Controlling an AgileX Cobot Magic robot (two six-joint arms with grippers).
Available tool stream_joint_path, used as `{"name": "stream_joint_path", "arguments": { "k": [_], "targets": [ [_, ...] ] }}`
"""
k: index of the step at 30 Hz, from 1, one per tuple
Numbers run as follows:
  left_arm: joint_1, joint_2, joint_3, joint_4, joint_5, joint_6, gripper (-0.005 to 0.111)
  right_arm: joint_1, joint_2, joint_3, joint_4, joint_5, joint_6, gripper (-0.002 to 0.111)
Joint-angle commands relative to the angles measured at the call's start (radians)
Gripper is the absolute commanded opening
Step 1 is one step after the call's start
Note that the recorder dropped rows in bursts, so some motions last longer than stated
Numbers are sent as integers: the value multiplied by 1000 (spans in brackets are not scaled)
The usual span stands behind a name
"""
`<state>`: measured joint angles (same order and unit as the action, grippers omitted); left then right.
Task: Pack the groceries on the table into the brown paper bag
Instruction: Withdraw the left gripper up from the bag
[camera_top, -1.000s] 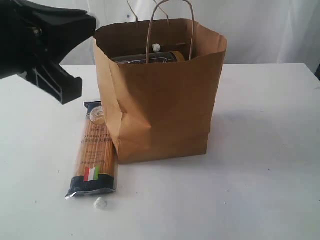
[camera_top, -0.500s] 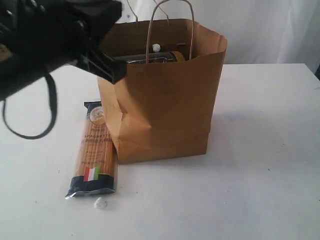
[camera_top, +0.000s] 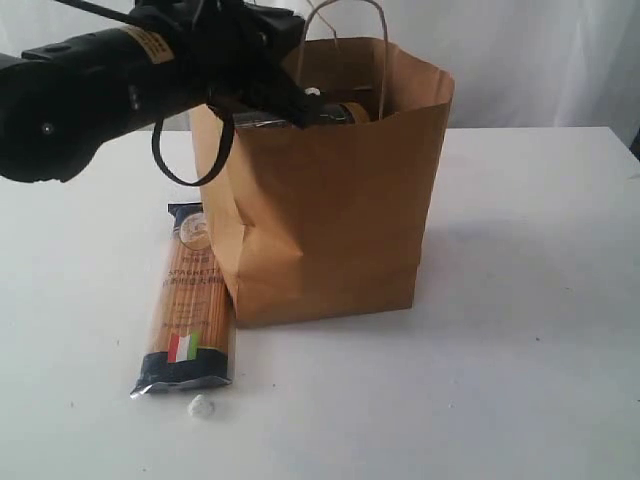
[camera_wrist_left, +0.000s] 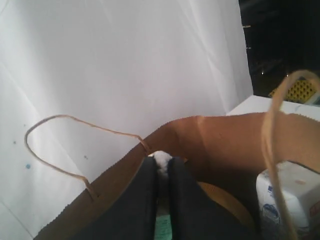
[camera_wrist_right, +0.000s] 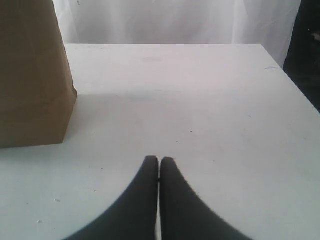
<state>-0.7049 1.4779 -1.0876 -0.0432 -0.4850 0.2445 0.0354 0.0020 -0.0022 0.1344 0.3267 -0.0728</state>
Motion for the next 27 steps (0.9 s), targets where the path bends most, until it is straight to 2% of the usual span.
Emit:
{"name": "stream_joint_path", "arguments": {
  "k": [1,3,5,8,10,12,17,22,25,27],
  "targets": [
    [7,-4,-12,-9,43,-6,0,4,-2,2,-1,-10,-2,0],
    [7,-4,-12,-9,58,-6,0,4,-2,2,-1,-10,-2,0],
    [7,-4,-12,-9,89,-6,12,4,-2,2,-1,-10,-2,0],
    [7,-4,-12,-9,91,-10,45,4,-2,2,-1,-10,-2,0],
    [7,-4,-12,-34,89,-9,59,4,-2,2,-1,-10,-2,0],
    [7,-13,-12,-34,117,-9,63,4,-2,2,-1,-10,-2,0],
    [7,-92,-12,-34,148,6,63,4,-2,2,-1,-10,-2,0],
    [7,-203,-12,-34,271,24,59,4,-2,2,-1,-10,-2,0],
    [7,-294,-12,-34,389,24,38,4,-2,2,-1,-10,-2,0],
    [7,-339,-12,-34,467,24,21,4,-2,2,-1,-10,-2,0]
  ]
}}
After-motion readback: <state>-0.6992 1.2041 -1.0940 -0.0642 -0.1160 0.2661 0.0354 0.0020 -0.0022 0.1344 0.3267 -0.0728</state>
